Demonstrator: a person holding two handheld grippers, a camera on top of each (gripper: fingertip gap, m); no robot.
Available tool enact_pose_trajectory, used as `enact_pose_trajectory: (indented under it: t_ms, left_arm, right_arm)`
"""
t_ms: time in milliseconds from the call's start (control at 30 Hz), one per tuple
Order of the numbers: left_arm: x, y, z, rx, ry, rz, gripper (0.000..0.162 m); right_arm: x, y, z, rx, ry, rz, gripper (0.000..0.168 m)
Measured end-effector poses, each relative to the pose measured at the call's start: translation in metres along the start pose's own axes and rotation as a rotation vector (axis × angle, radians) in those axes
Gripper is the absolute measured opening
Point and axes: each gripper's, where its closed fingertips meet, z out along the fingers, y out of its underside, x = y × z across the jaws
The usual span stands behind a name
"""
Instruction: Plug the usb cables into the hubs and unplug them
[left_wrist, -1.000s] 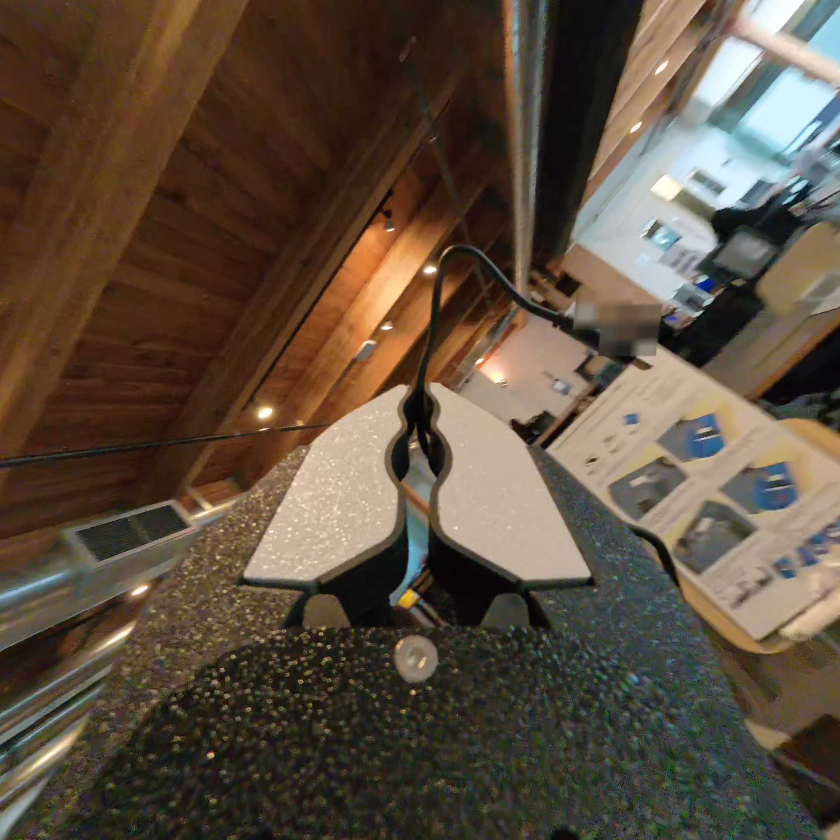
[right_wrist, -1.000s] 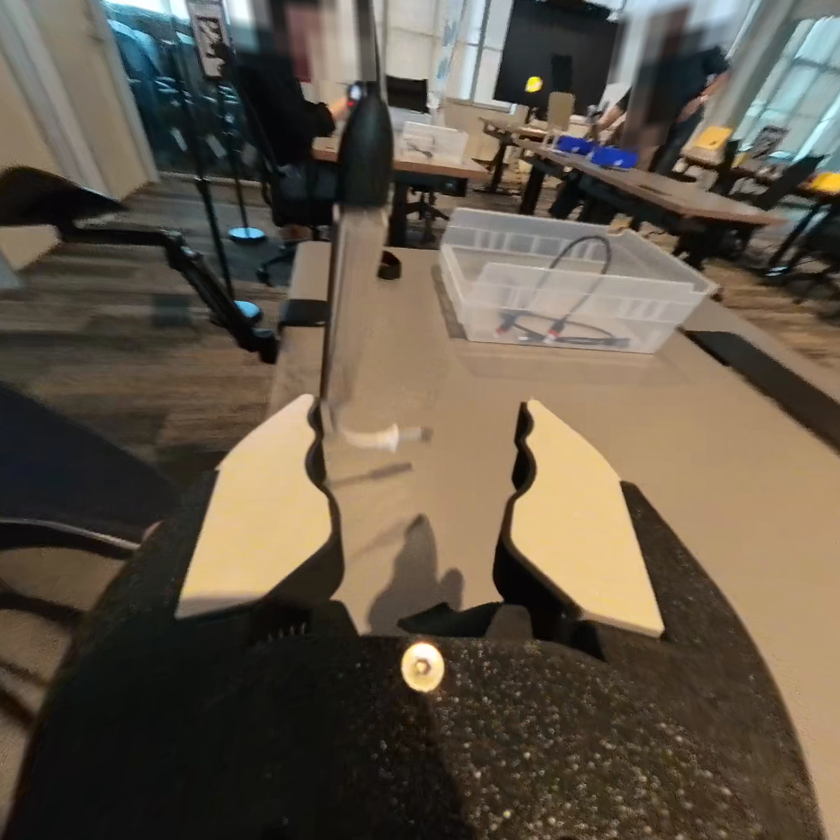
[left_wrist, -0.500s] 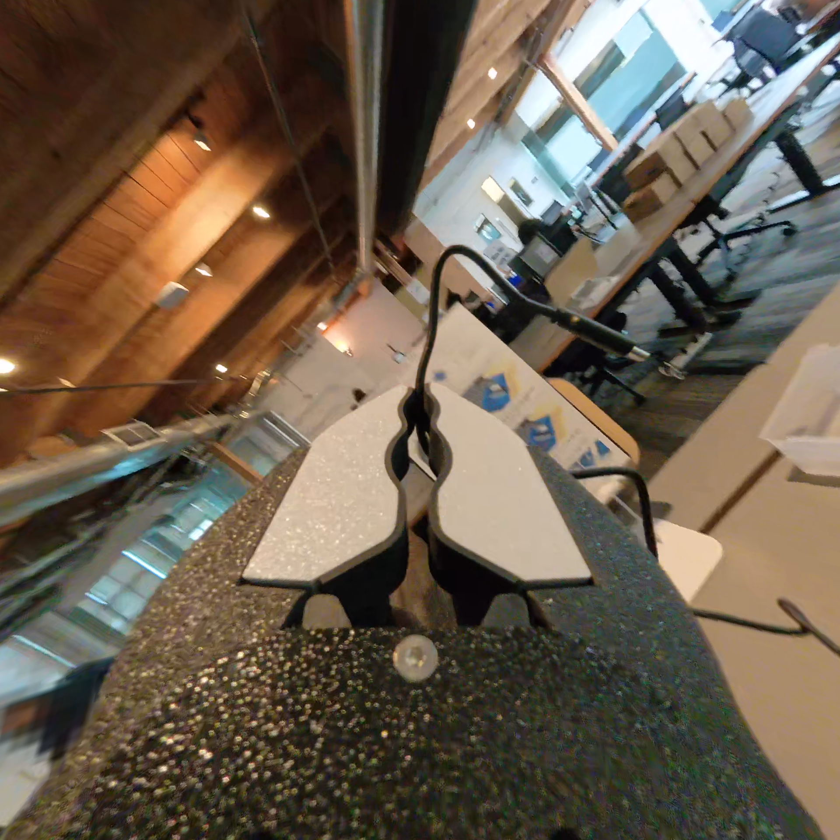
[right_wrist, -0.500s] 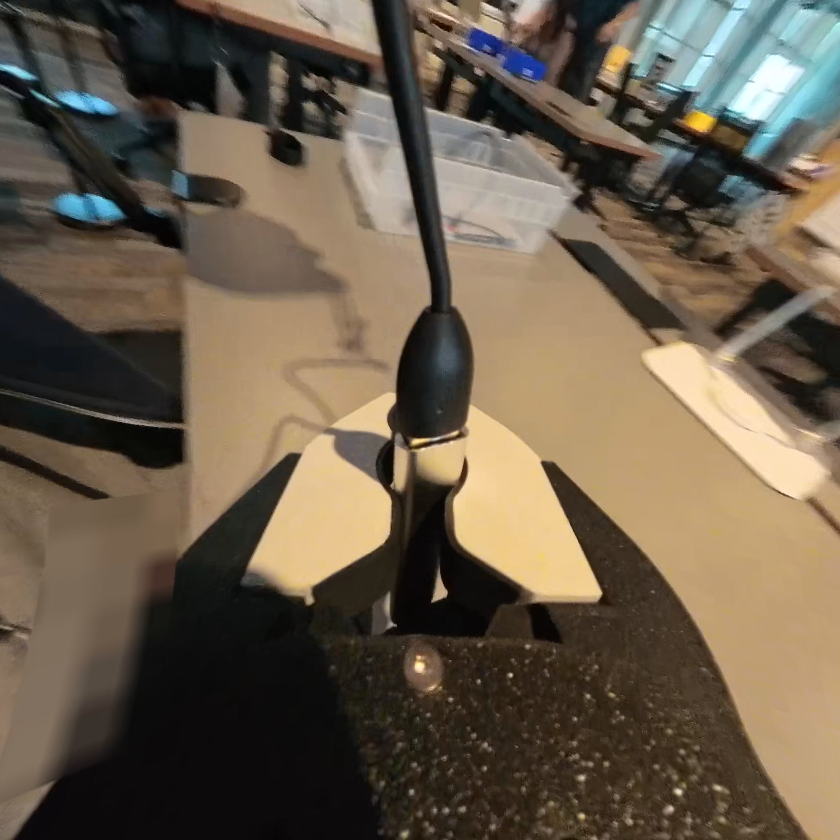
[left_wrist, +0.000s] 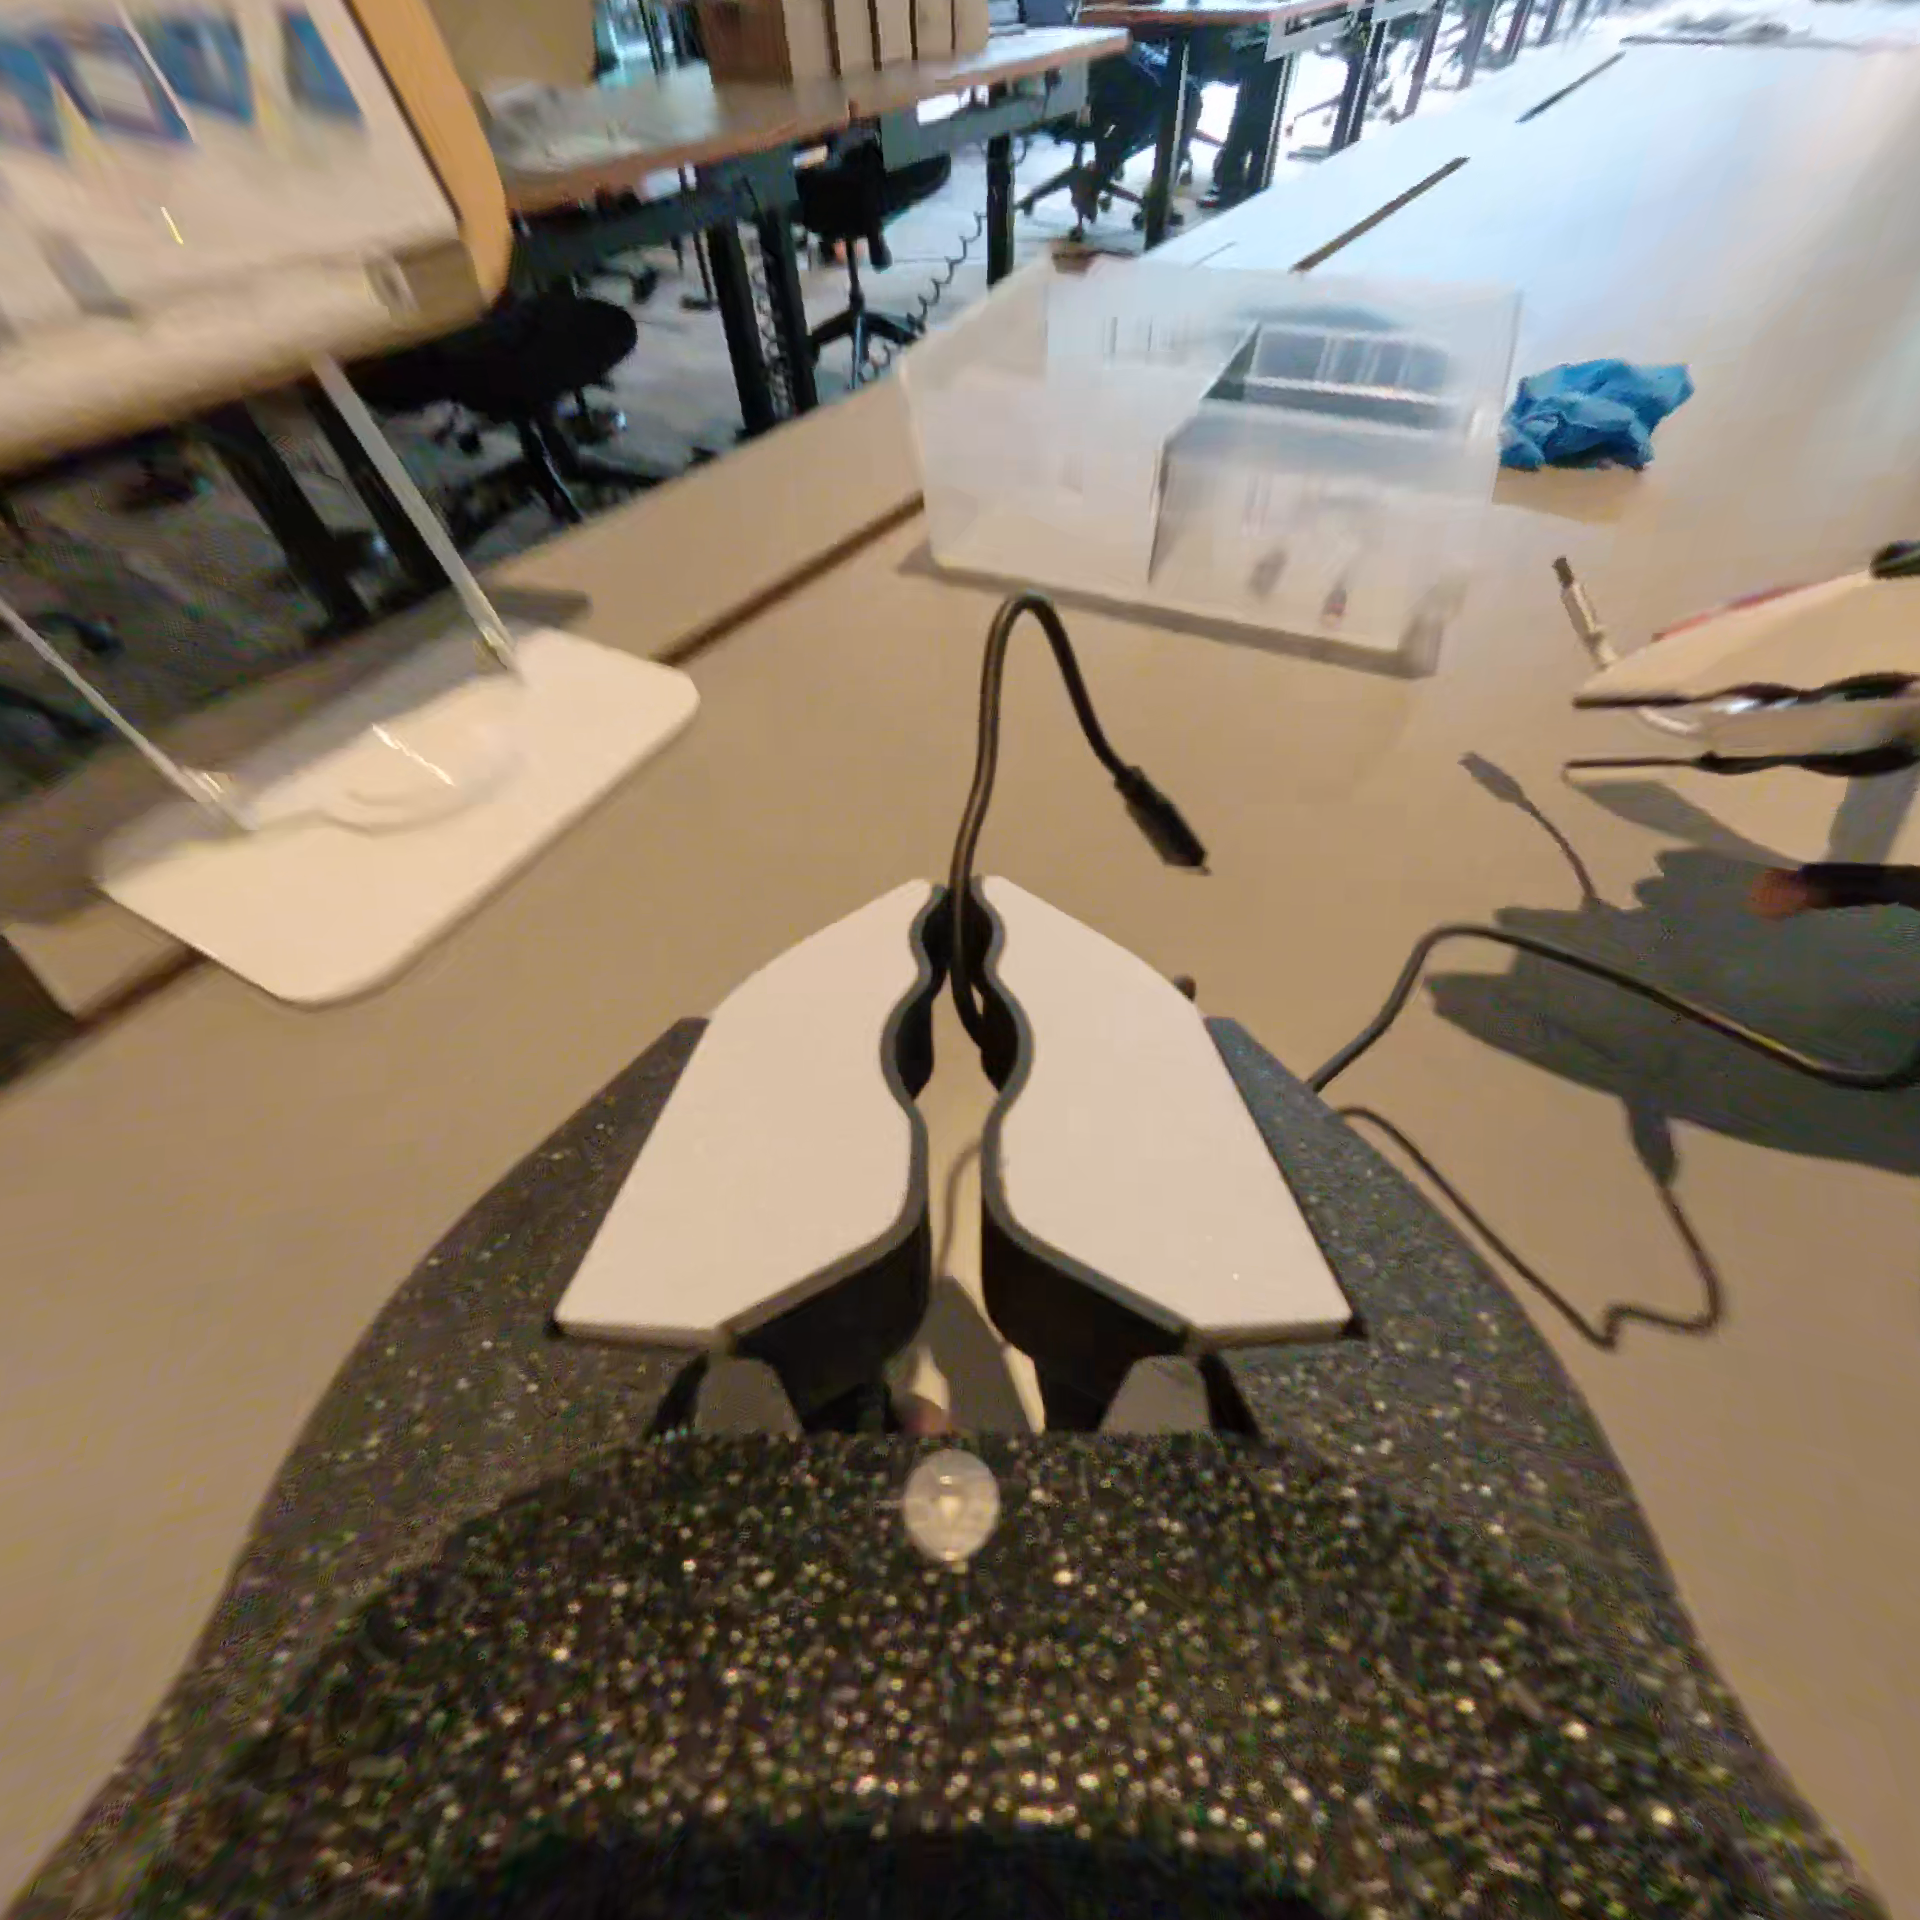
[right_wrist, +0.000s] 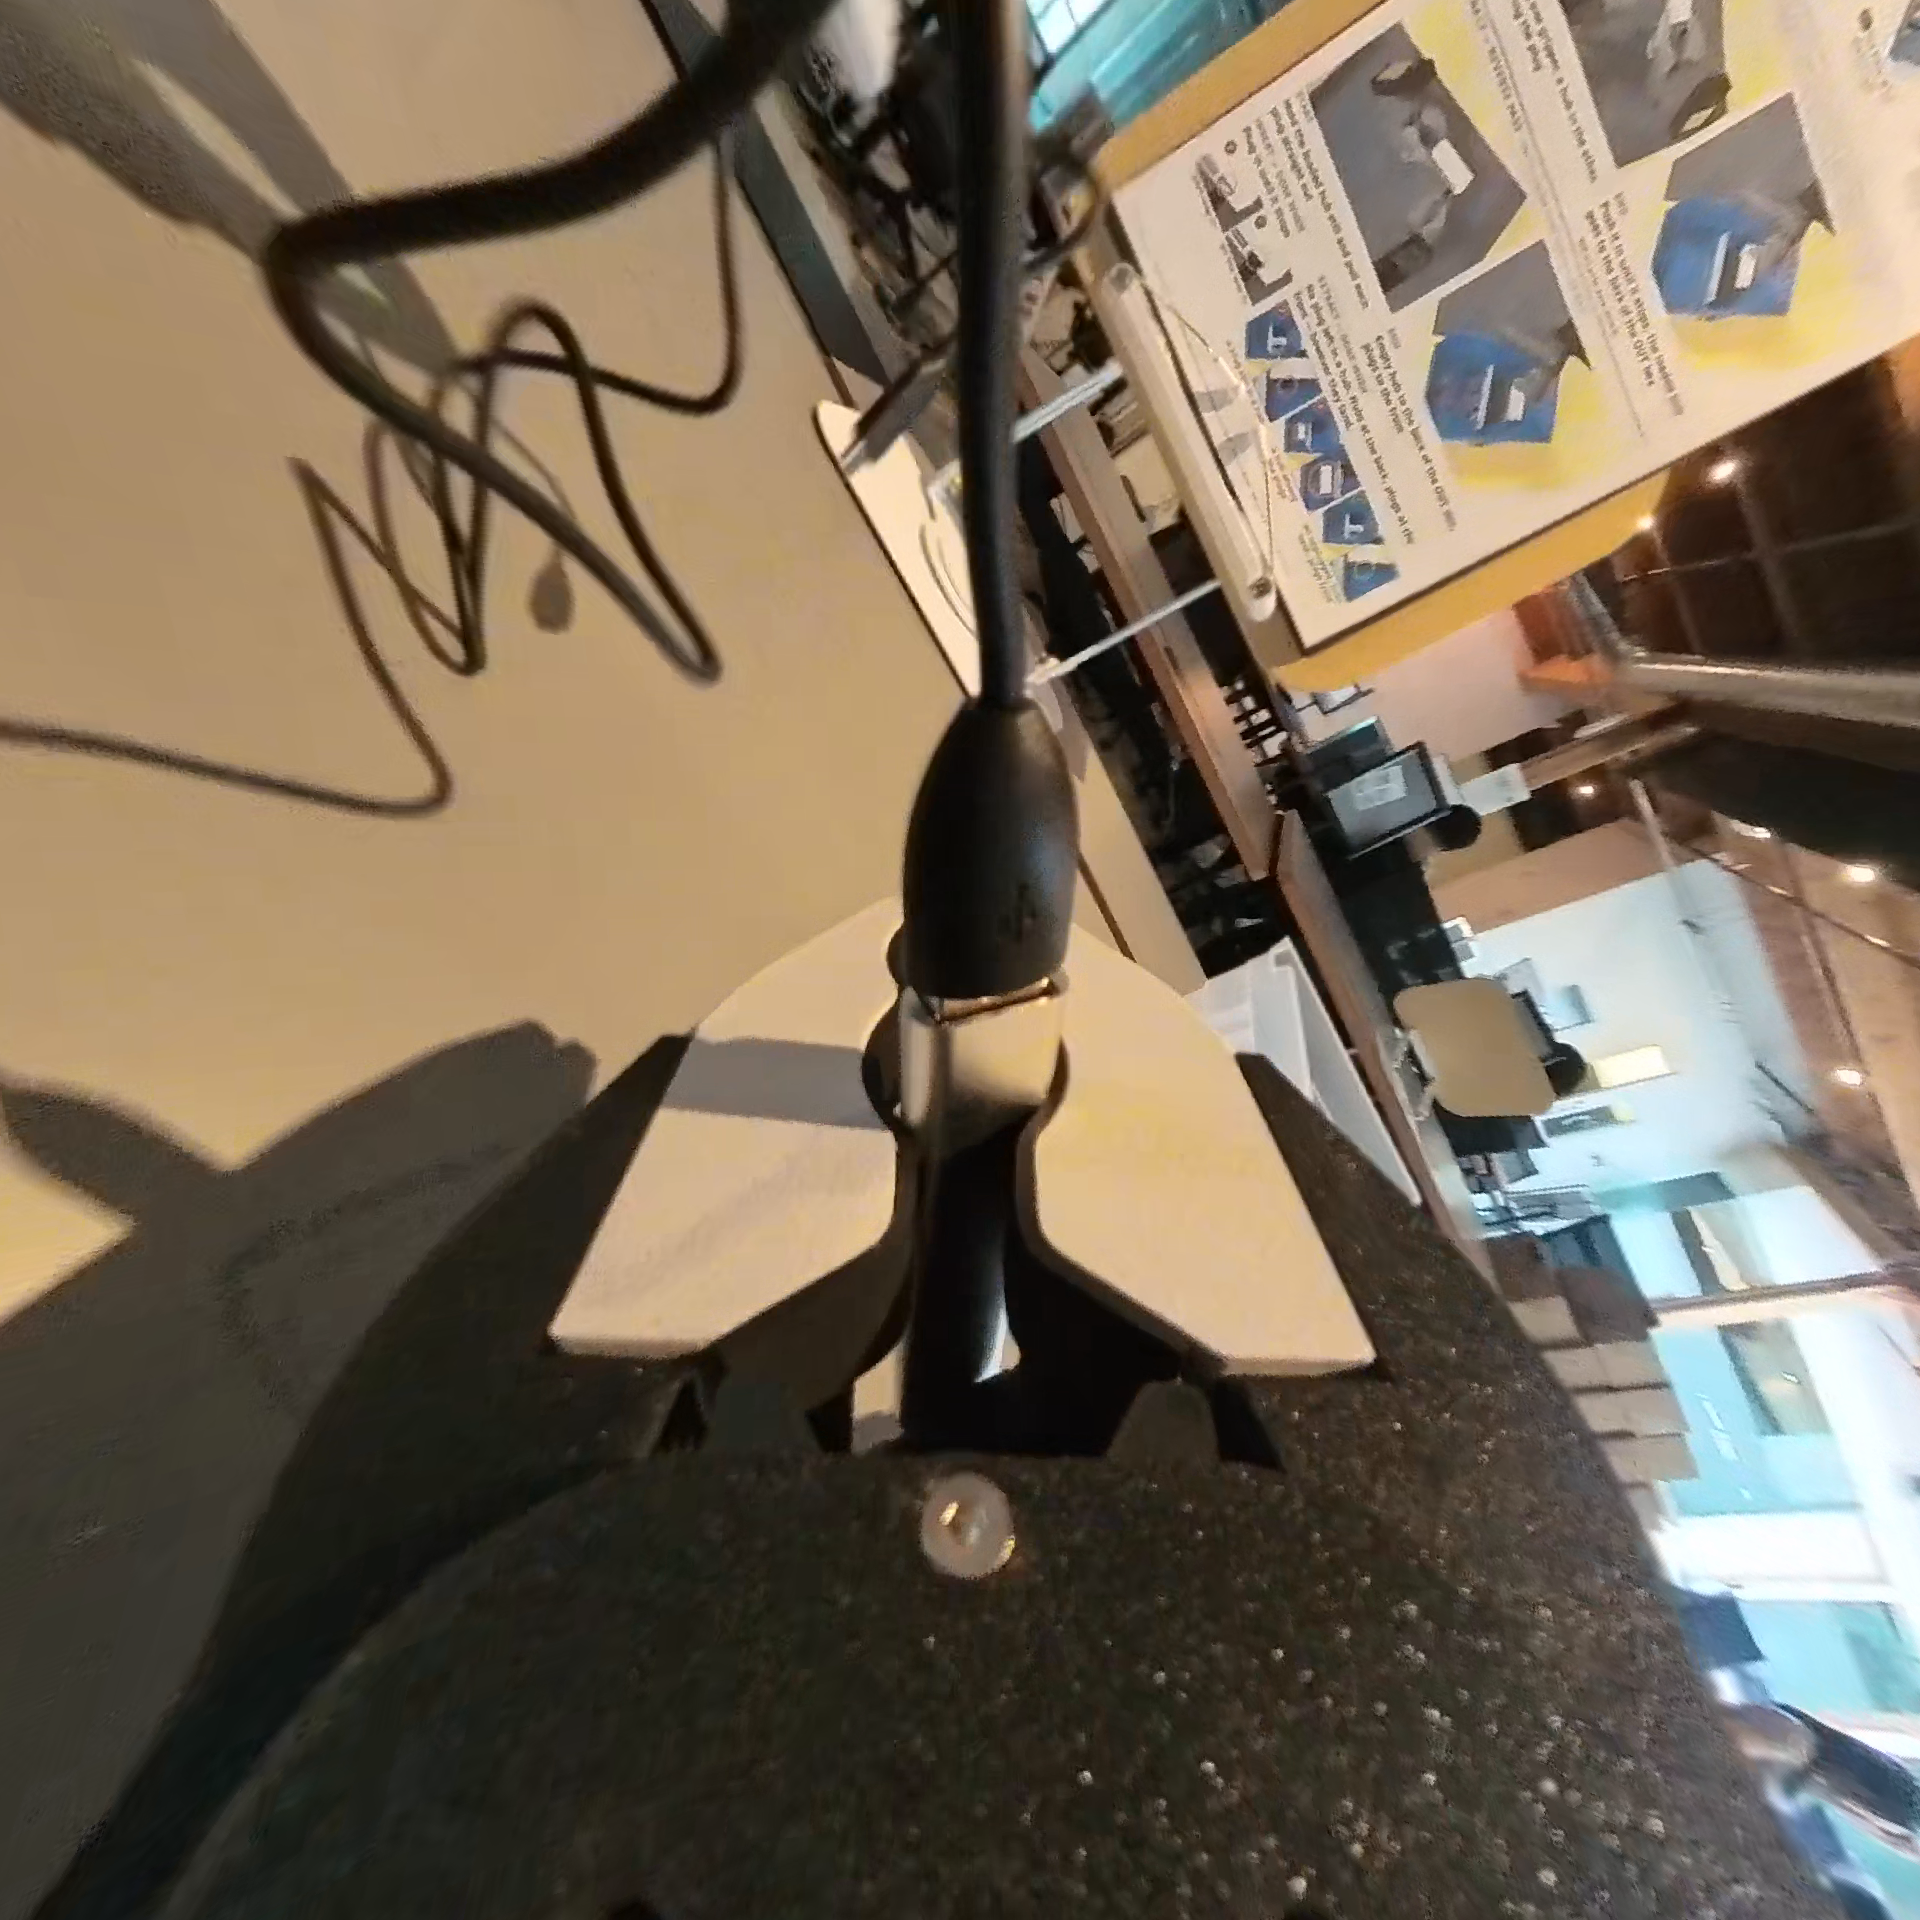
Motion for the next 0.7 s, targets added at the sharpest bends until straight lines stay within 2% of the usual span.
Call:
enact_pose_trajectory:
  t_ms: [133,233,300,400,433,500,533,633,700]
  left_arm:
    - [0.019,0.048,0.004,-0.012,0.021,-0.187,0.007]
    - [0.028,0.061,-0.009,-0.001,-0.034,-0.267,0.033]
    - [0.023,0.070,-0.026,0.007,-0.134,-0.268,0.054]
    - [0.018,0.074,-0.061,0.094,-0.240,-0.256,0.062]
    - [0.026,0.066,-0.072,0.143,-0.222,-0.219,0.058]
    - [0.069,0.040,-0.080,0.229,-0.061,-0.127,0.044]
    - [0.093,0.026,-0.078,0.236,0.018,-0.089,0.044]
    - [0.148,0.009,-0.048,0.065,0.196,0.006,0.044]
    - [0.169,0.003,-0.025,0.015,0.277,0.031,0.043]
  right_arm:
    - [-0.016,0.012,0.008,-0.051,0.014,-0.103,0.014]
    - [-0.019,0.010,0.009,-0.054,0.018,-0.126,0.014]
    - [-0.021,0.011,0.009,-0.060,0.020,-0.137,0.014]
    - [-0.021,0.011,0.009,-0.059,0.025,-0.151,0.014]
    - [-0.021,0.010,0.009,-0.056,0.032,-0.161,0.014]
    - [-0.022,0.008,0.010,-0.061,0.057,-0.211,0.014]
    - [-0.023,0.007,0.011,-0.071,0.068,-0.248,0.014]
    - [-0.025,0.005,0.014,-0.095,0.119,-0.372,0.013]
    - [-0.023,0.002,0.014,-0.097,0.152,-0.419,0.013]
